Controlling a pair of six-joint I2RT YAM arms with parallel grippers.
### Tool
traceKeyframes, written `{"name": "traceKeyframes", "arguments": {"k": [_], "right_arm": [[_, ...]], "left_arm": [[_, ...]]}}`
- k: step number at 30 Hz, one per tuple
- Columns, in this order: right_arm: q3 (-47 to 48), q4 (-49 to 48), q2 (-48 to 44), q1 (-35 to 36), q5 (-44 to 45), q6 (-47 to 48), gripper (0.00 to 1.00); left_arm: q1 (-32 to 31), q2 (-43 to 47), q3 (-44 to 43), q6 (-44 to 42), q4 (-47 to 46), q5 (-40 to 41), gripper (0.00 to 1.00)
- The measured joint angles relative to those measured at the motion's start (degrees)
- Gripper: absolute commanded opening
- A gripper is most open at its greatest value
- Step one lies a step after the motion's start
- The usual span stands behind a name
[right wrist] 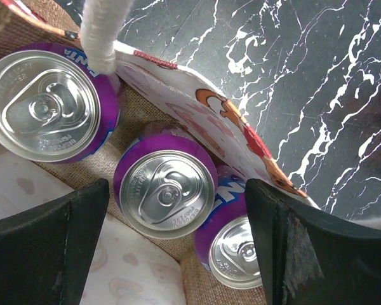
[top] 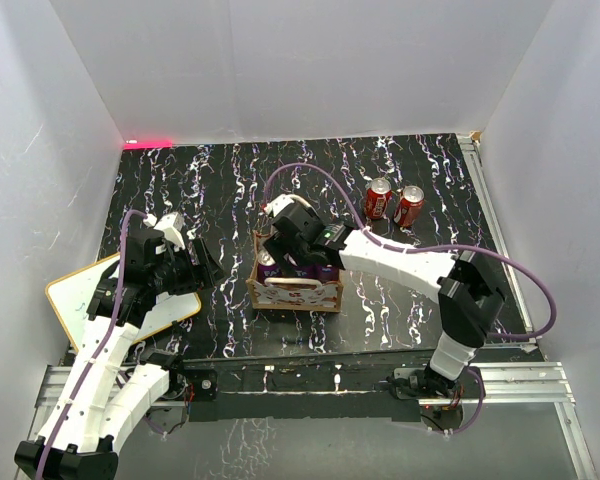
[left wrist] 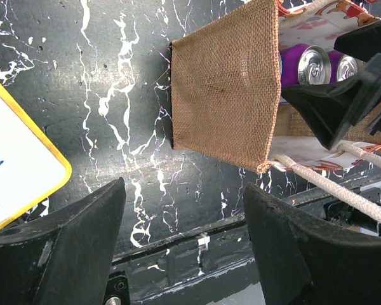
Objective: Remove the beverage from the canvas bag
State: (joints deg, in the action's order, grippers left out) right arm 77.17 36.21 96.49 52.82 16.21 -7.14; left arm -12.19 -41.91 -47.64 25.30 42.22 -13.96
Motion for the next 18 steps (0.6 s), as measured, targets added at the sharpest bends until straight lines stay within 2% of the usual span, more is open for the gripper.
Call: {"name": "traceKeyframes", "arguments": {"k": [18], "right_arm": [[0.79, -1.68, 7.61, 0.07, 1.46, 2.19, 0.92]], "left_arm": [[0.0, -0.07, 0.0, 0.0, 0.02, 0.0, 0.72]]}}
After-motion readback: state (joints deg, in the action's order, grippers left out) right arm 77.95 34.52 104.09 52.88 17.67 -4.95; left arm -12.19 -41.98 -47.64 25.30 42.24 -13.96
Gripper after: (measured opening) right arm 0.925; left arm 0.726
